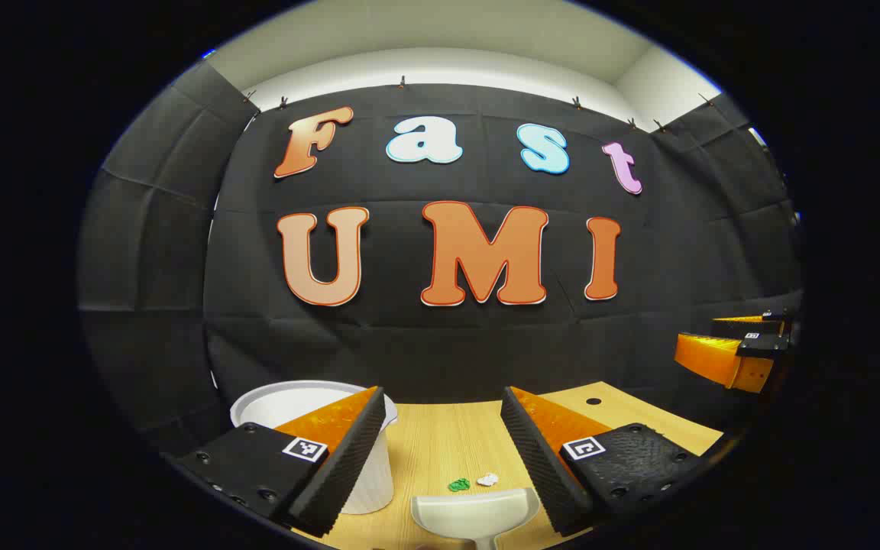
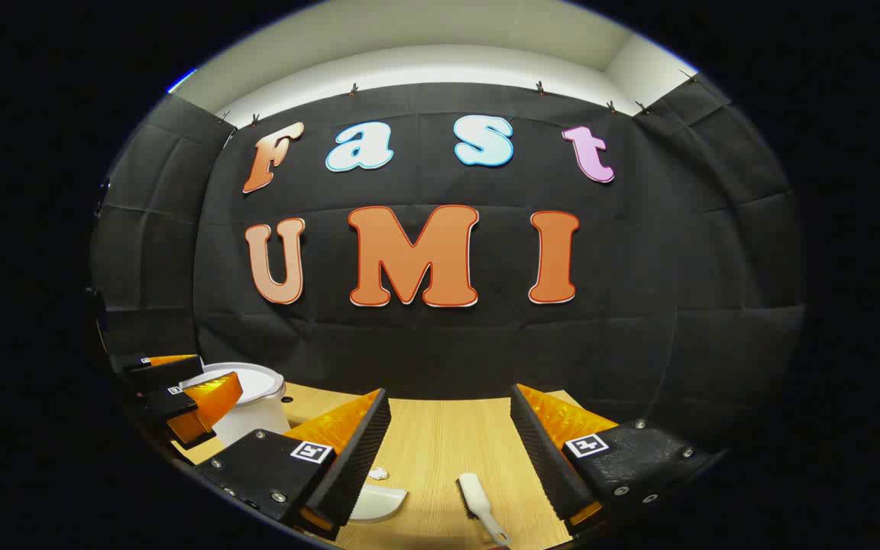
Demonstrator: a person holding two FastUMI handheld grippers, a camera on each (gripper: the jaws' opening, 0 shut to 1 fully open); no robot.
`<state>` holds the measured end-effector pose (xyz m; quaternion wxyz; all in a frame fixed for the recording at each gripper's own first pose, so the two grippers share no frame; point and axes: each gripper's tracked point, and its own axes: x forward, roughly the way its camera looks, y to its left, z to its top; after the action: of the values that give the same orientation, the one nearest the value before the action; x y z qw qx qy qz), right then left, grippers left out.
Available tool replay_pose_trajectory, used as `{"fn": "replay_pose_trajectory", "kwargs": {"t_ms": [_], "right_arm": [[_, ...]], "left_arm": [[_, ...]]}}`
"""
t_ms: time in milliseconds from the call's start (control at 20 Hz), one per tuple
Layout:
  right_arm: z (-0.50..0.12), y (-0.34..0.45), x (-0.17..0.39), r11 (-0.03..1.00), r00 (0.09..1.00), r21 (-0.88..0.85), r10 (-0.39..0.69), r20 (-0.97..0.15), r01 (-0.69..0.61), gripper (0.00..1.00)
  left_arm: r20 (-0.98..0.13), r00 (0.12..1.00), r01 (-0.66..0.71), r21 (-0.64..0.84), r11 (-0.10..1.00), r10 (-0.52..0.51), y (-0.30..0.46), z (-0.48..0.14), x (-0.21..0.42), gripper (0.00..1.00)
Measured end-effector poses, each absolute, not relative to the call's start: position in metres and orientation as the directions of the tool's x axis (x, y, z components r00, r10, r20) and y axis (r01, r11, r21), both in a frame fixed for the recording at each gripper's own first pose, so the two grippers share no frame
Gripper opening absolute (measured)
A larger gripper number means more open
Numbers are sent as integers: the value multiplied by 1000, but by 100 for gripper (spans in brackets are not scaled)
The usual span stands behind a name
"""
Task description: Pick up the small broom and dustpan from the desktop, sweep the trash into the dustpan with the broom, and then empty the trash into the garbage bin.
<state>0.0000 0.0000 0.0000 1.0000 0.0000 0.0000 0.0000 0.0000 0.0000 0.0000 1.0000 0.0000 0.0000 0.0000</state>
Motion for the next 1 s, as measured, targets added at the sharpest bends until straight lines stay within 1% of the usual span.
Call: {"fn": "replay_pose_trajectory", "kwargs": {"t_ms": [200, 450, 750, 850, 1000], "right_arm": [[1, -4, -1, 1000, 1000, -15, -25, 3, 25, 95], [-2, 0, -5, 999, 1000, -18, -26, -4, 26, 95], [-5, 8, -12, 998, 998, -15, -55, 4, 55, 95], [-8, 12, -13, 999, 999, -5, -43, -7, 43, 95], [-12, 10, -15, 998, 998, 2, -55, -29, 55, 95]], "left_arm": [[-3, 1000, -4, -9, 1000, 4, 4, 0, -2, 96], [-6, 1000, -13, 0, 1000, 13, 10, -2, -3, 96], [0, 1000, 30, 21, 999, -30, 12, -1, -5, 96], [-7, 999, 32, 13, 999, -31, 15, -3, -6, 96], [7, 999, 52, 9, 999, -52, 13, -2, -9, 96]]}}
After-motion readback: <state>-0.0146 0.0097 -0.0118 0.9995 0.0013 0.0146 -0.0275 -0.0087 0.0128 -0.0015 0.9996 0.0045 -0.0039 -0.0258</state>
